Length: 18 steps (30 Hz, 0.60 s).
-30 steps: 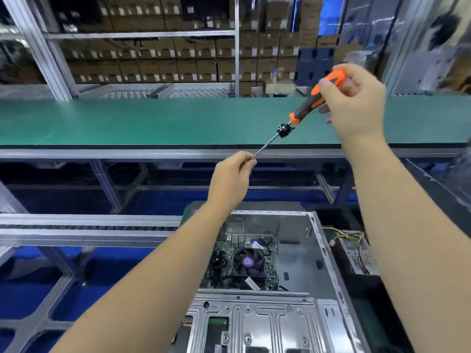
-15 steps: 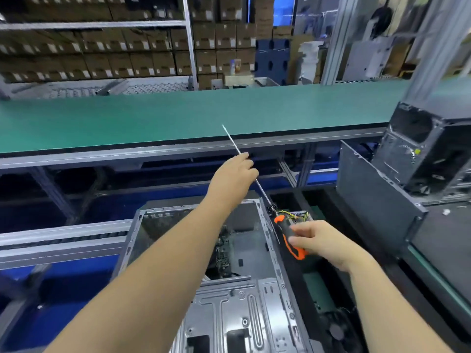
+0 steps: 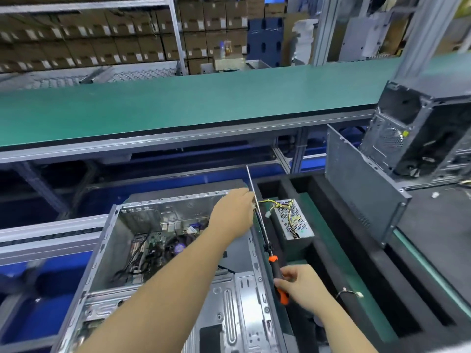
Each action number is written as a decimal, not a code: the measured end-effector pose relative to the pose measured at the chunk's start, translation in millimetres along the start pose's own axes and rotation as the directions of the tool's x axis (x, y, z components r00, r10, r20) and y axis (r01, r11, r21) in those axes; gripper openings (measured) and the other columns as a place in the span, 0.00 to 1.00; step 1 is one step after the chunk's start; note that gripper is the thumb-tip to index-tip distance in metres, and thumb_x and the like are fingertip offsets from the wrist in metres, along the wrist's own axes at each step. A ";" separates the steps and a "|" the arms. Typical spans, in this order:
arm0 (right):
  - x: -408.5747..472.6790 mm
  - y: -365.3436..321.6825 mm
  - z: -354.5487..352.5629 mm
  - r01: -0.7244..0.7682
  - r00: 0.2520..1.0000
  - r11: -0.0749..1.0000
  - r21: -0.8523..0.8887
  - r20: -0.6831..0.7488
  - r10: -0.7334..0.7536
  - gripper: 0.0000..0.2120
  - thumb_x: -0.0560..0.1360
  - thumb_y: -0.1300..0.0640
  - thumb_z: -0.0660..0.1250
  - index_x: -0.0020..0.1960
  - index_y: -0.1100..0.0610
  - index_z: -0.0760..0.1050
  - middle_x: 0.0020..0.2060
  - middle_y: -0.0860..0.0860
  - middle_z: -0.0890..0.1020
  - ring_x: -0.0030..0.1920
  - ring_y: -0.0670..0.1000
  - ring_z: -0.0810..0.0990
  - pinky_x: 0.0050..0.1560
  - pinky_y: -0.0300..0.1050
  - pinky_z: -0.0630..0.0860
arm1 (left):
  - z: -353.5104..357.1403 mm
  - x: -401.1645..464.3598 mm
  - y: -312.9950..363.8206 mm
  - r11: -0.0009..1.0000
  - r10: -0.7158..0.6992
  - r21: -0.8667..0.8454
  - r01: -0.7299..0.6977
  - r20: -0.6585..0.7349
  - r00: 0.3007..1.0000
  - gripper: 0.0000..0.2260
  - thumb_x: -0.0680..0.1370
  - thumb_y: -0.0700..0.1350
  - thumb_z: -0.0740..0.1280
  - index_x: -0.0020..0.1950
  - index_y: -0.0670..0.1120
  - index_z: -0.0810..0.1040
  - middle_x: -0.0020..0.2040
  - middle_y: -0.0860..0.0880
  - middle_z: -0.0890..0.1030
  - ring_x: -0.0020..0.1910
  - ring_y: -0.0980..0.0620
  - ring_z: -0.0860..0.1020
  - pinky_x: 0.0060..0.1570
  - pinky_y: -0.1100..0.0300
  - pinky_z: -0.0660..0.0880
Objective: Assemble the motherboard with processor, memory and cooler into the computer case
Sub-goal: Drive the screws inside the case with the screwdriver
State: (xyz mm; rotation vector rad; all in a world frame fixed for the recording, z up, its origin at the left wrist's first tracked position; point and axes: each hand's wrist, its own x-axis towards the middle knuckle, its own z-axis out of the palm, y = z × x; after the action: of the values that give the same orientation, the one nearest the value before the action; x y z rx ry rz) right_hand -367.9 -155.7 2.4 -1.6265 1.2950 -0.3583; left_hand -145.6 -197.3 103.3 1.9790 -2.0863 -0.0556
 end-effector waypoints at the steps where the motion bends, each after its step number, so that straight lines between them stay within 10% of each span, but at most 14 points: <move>1: 0.4 7.1 4.0 -0.024 1.000 0.999 -0.027 0.004 0.024 0.10 0.74 0.56 0.74 0.41 0.63 0.81 0.29 0.49 0.77 0.32 0.47 0.73 0.39 0.44 0.72 | 1.3 -5.4 -3.9 0.999 -0.039 -0.004 0.040 0.025 0.999 0.12 0.82 0.43 0.57 0.63 0.44 0.74 0.61 0.46 0.76 0.62 0.44 0.73 0.60 0.49 0.73; 8: 5.8 33.6 22.0 -0.153 0.987 0.987 -0.054 0.047 0.156 0.11 0.75 0.57 0.74 0.43 0.67 0.81 0.34 0.58 0.85 0.33 0.51 0.79 0.48 0.58 0.80 | 17.0 -33.0 -26.8 0.986 -0.153 -0.056 0.156 0.055 0.987 0.13 0.83 0.46 0.56 0.62 0.47 0.77 0.58 0.48 0.77 0.56 0.47 0.73 0.55 0.49 0.74; 18: -0.9 41.5 25.4 -0.250 0.968 0.952 -0.177 -0.039 0.247 0.14 0.73 0.53 0.75 0.35 0.61 0.78 0.29 0.55 0.83 0.32 0.51 0.79 0.47 0.51 0.81 | 30.0 -49.9 -33.2 0.981 -0.142 -0.121 0.154 0.103 0.985 0.14 0.84 0.49 0.55 0.62 0.49 0.78 0.55 0.49 0.77 0.56 0.48 0.75 0.53 0.49 0.76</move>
State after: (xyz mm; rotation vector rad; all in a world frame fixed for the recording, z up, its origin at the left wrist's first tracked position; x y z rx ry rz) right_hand -373.5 -139.8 -43.3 -1.5861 1.5623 -0.1027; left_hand -117.9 -154.9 59.2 2.0859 -1.9321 -0.3095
